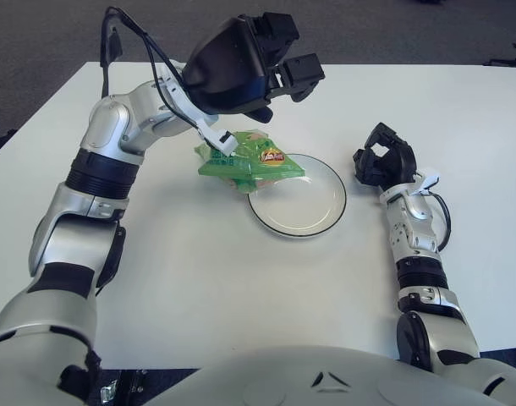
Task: Put the snack into the plate.
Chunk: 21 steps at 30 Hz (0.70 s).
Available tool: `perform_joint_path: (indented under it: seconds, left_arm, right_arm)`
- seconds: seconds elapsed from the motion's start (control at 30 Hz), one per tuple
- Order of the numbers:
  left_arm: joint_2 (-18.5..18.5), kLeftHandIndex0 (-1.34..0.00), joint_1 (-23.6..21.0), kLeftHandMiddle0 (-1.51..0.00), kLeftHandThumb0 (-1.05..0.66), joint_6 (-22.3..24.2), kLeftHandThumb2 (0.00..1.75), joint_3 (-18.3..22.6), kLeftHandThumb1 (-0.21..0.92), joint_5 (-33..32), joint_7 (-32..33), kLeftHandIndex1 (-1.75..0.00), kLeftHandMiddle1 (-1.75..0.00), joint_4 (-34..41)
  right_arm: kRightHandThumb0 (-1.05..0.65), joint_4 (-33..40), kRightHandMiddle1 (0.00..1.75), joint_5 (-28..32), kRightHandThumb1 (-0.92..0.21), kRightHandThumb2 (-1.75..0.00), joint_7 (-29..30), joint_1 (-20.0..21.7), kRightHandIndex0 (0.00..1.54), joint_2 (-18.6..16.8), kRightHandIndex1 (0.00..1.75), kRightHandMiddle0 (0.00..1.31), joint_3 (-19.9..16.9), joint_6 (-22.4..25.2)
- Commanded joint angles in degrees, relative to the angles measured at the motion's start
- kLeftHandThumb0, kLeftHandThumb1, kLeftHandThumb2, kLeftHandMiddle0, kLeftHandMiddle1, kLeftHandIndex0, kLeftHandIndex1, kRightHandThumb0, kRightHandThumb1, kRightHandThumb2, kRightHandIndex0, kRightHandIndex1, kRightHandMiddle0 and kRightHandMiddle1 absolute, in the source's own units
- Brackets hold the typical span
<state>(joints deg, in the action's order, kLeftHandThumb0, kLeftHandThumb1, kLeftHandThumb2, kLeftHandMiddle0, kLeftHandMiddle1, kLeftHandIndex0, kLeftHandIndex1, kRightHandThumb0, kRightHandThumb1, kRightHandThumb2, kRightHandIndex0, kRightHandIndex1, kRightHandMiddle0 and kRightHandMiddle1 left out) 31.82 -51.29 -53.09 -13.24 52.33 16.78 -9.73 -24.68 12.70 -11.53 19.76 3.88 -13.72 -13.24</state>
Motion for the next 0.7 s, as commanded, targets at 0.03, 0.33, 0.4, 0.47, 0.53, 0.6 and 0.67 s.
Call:
perform_joint_path:
  seconds: [0.03,0.33,0.4,0.47,0.53,0.6,0.67]
  left_arm:
    - [0.7,-0.62,-0.9,-0.87,0.00,-0.1,1.67,-0.1,0.00,0.5,0.6,-1.75,-1.70,-0.2]
    - [9.5,-0.45,4.8,-0.48,0.00,3.2,1.28,-0.1,0.35,1.2,-10.9,-1.74,-1.74,1.2]
    - [12.1,-0.40,6.2,-0.42,-0.01,2.5,1.17,0.0,0.44,-1.2,-13.0,-1.73,-1.74,-2.9]
    - [13.4,-0.34,6.3,-0.36,-0.01,2.6,1.07,-0.7,0.52,-4.0,-16.9,-1.74,-1.74,-4.8]
    - [14.2,-0.14,5.1,-0.33,0.21,2.9,0.92,-2.5,0.63,-6.8,-23.1,-1.55,-1.74,-5.5]
    - [15.0,-0.07,4.1,-0.17,-0.08,2.2,0.99,-4.1,0.47,-8.0,-27.2,-1.38,-1.58,-7.5]
    - [15.5,-0.04,4.5,-0.09,-0.24,1.1,1.04,-4.7,0.37,-7.3,-27.2,-1.26,-1.42,-10.2]
  right_arm:
    - [-0.53,-3.2,1.75,0.7,-0.21,-1.45,0.1,-5.7,1.32,-1.8,1.75,0.70,0.0,0.2]
    - [-0.53,-2.7,1.75,1.6,-0.21,-1.44,-0.2,-5.7,1.32,-1.8,1.75,0.70,-0.4,1.0]
    - [-0.53,-2.8,1.75,1.7,-0.22,-1.44,-0.5,-5.7,1.33,-1.7,1.75,0.70,-0.4,1.1]
    - [-0.52,-2.8,1.75,1.8,-0.22,-1.44,-0.6,-5.6,1.33,-1.7,1.75,0.70,-0.5,1.1]
    - [-0.52,-2.8,1.75,1.8,-0.22,-1.44,-0.5,-5.6,1.33,-1.6,1.75,0.70,-0.5,1.2]
    - [-0.52,-2.8,1.75,1.8,-0.22,-1.44,-0.3,-5.7,1.33,-1.6,1.75,0.70,-0.5,1.3]
    - [-0.52,-2.6,1.75,1.8,-0.22,-1.44,-0.3,-5.8,1.33,-1.4,1.75,0.70,-0.4,1.4]
